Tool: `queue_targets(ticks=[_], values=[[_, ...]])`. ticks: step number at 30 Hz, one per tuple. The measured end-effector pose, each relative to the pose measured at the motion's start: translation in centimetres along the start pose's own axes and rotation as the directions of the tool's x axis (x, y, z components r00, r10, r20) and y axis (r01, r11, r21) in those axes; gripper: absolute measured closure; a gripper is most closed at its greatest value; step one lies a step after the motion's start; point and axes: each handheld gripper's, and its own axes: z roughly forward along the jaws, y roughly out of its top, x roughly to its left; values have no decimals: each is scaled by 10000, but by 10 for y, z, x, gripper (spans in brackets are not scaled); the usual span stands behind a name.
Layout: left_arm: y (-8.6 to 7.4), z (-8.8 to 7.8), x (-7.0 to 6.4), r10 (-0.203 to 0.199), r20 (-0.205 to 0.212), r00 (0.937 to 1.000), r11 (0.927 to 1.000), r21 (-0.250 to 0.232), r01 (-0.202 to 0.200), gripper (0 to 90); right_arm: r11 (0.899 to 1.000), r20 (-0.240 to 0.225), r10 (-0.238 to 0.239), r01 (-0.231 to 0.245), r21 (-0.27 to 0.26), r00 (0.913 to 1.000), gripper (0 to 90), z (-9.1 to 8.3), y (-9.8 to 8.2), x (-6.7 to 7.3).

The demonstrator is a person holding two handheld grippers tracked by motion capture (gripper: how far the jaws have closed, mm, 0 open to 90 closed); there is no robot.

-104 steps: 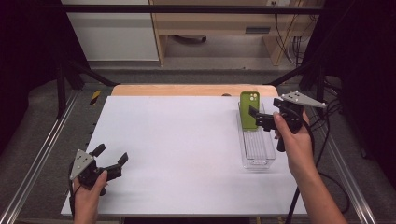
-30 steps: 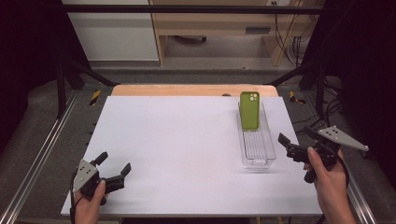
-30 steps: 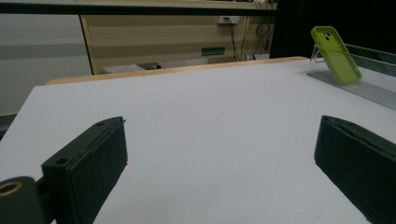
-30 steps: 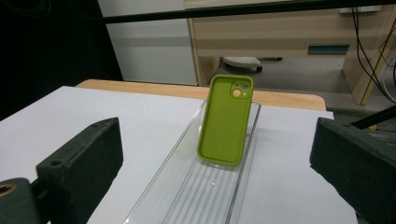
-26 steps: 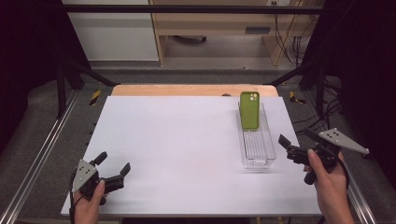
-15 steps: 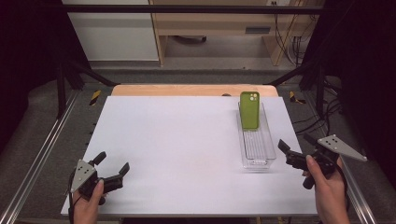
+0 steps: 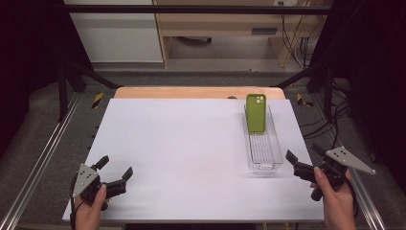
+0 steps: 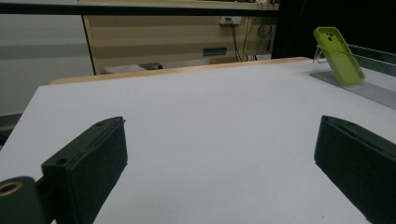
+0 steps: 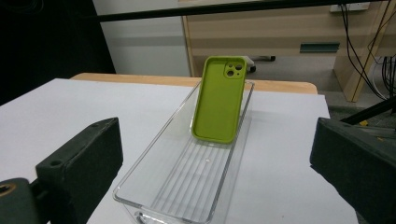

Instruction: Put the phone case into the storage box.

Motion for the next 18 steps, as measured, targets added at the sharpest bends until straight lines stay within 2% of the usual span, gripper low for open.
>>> queue_targets(ticks=[18], values=[[0,0,0,36,11,10000,10000,14,-36,21,9993,-18,-363,363,85,9993,32,8,-25,6]])
